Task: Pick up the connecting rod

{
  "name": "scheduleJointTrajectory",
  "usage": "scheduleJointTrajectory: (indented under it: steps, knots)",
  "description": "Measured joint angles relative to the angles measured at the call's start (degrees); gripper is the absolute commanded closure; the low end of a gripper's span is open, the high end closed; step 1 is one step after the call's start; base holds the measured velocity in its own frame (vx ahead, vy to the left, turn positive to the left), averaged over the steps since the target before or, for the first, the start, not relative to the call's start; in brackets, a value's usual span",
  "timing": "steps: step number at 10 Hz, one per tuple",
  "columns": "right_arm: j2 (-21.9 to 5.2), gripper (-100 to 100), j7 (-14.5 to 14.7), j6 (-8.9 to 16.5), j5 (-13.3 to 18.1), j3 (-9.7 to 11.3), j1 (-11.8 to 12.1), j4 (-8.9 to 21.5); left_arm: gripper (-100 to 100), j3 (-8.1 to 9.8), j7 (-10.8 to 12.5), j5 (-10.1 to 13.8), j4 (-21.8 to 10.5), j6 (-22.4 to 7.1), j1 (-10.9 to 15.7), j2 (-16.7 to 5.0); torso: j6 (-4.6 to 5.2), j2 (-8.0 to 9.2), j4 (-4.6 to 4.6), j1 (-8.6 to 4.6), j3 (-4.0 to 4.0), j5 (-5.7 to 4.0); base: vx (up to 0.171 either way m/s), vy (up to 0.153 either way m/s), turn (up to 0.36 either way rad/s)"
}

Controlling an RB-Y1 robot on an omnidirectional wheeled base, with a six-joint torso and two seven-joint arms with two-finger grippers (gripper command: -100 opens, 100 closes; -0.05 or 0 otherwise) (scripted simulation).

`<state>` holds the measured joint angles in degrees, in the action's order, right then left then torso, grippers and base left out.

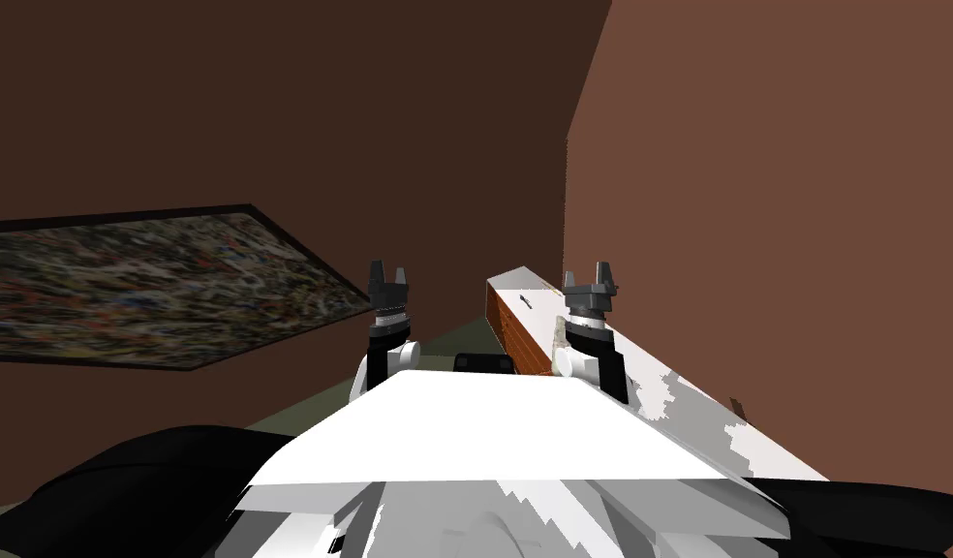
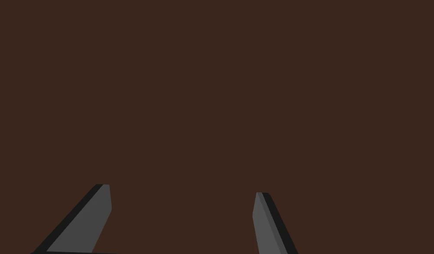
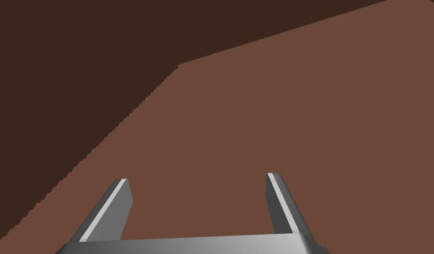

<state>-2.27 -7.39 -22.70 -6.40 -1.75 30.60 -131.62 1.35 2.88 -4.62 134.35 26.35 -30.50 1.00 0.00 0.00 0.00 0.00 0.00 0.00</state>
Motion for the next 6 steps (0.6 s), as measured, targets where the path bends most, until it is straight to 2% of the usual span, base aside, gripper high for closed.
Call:
scheduleJointTrajectory:
  steps: [6]
  knots:
    - [-7.61,-100,4.48,-0.23,-1.82,-1.00,-4.76,2.54,0,0.00,0.00,0.00,0.00,0.00,0.00,0.00,-0.01,0.06,0.01,-0.03,0.04,-0.01,-0.022,0.001,0.152]
